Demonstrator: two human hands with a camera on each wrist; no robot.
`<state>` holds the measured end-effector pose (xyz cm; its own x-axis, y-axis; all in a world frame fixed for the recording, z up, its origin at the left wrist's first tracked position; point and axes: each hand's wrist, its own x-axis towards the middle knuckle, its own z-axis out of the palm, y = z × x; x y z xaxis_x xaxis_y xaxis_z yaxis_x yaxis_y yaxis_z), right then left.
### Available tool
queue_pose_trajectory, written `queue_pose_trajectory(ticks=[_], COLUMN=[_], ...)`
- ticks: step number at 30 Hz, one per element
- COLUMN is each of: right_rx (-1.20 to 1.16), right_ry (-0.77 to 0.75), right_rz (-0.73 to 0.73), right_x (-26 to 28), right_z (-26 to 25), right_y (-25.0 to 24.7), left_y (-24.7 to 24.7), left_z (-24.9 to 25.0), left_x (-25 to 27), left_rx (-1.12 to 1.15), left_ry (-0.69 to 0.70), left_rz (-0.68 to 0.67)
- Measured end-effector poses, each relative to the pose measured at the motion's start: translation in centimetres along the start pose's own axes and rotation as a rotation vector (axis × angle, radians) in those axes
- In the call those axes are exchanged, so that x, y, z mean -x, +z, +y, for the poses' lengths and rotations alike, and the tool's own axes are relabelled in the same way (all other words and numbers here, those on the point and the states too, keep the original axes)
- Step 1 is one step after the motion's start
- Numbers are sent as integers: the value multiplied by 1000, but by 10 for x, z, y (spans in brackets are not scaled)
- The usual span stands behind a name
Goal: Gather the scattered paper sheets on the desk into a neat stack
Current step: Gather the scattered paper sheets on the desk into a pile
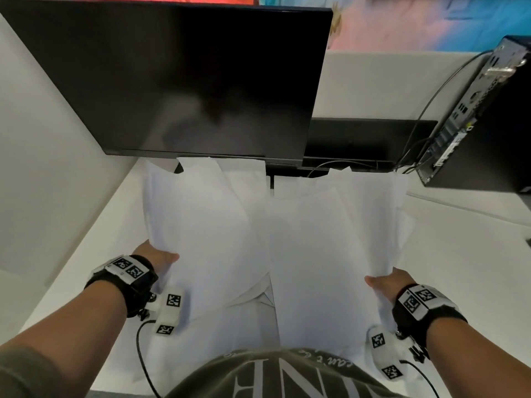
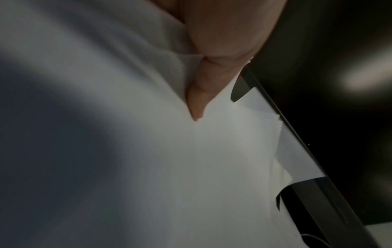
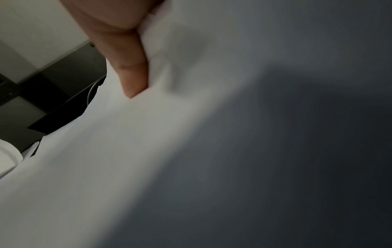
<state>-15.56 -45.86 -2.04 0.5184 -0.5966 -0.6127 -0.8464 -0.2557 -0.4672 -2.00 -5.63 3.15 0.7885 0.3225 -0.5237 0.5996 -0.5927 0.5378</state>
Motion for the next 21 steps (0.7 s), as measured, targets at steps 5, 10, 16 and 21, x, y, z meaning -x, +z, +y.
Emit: queue_pose_trajectory(ticks=[5, 10, 16, 21], right_rx=[-22, -74, -80, -84], right_ry=[9, -2, -6, 7], right_rz=[-2, -1, 2, 2], right_x=[-3, -6, -8, -9], right_z=[1, 3, 4, 5], right_y=[1, 1, 2, 2], left_y=[-9, -37, -48, -4], left_z=[-9, -28, -16, -9], left_x=[-15, -35, -2, 13], left_rx=[169, 461, 566, 545], left_ry=[18, 32, 26, 63], left_rz=[36, -56, -287, -348])
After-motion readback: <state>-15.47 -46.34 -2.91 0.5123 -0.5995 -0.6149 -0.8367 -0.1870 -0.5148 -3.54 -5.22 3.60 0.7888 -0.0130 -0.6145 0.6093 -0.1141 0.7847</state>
